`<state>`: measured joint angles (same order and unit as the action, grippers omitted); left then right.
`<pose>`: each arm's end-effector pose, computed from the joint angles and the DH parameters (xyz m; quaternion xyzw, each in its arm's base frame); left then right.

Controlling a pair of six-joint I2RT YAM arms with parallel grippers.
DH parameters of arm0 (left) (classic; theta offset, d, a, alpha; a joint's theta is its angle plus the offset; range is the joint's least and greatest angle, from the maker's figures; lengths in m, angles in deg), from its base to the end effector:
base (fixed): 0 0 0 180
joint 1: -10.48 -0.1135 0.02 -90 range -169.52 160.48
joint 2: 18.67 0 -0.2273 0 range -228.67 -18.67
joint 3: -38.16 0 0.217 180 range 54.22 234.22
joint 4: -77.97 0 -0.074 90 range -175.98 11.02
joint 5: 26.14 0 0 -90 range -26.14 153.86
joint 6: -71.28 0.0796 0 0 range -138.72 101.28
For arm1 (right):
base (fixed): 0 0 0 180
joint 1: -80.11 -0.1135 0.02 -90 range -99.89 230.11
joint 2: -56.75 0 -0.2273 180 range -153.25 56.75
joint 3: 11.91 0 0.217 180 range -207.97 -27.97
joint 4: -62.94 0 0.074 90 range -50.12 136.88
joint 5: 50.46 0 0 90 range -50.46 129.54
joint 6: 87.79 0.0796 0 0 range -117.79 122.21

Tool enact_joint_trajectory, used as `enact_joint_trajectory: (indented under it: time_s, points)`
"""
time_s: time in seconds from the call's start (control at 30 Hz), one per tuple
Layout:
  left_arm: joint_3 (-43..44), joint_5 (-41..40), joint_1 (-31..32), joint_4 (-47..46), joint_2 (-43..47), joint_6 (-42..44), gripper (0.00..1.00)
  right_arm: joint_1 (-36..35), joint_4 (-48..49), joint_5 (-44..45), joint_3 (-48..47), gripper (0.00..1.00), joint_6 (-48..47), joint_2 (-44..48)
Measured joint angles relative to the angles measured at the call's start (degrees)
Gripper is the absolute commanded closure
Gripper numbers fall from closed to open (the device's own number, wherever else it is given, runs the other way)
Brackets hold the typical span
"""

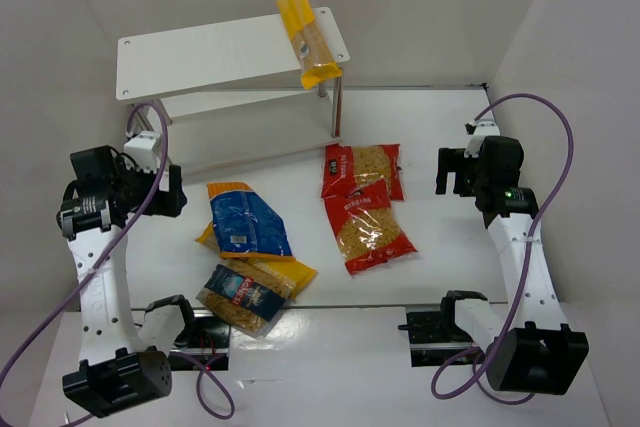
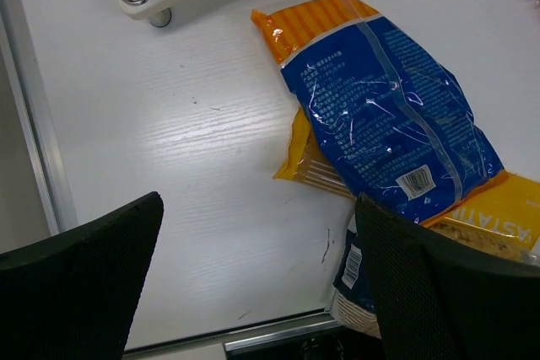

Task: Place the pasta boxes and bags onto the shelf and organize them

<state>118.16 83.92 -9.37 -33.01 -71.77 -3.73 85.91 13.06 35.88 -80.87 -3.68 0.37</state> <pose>0.1855 0.0380 0.2937 0.0324 0.9022 -0.0323 0.4289 0.2273 -0.0180 0.2571 -0.0149 0.8956 -0.0167 0.4442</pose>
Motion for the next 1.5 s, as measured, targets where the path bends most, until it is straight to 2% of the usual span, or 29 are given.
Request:
enact_joint_trajectory:
  time_s: [0.6, 0.93, 1.2, 1.4, 1.5]
  points:
    - [2.0, 2.3, 0.8, 2.6, -2.8, 3.1, 0.0, 0.0, 0.0, -1.2, 0.0, 0.0, -0.6, 0.2]
    - [4.2, 8.9, 4.5, -0.7, -9.6, -2.6, 0.05, 0.4, 0.0, -1.7, 0.1, 0.0, -0.8, 0.4]
    - [2.2, 6.5, 13.3, -2.1, -11.8, -3.2, 0.06, 1.9, 0.0, -2.2, 0.1, 0.0, -1.1, 0.4]
    - [2.9, 1.9, 14.2, -2.0, -8.8, -3.1, 0.03, 1.8, -0.7, -8.3, 0.1, 0.0, -4.0, -0.3]
    - [3.8, -2.4, 14.2, -2.0, -6.5, -3.2, 0.03, -1.3, -1.9, -12.2, -0.3, 0.0, -6.7, -3.6]
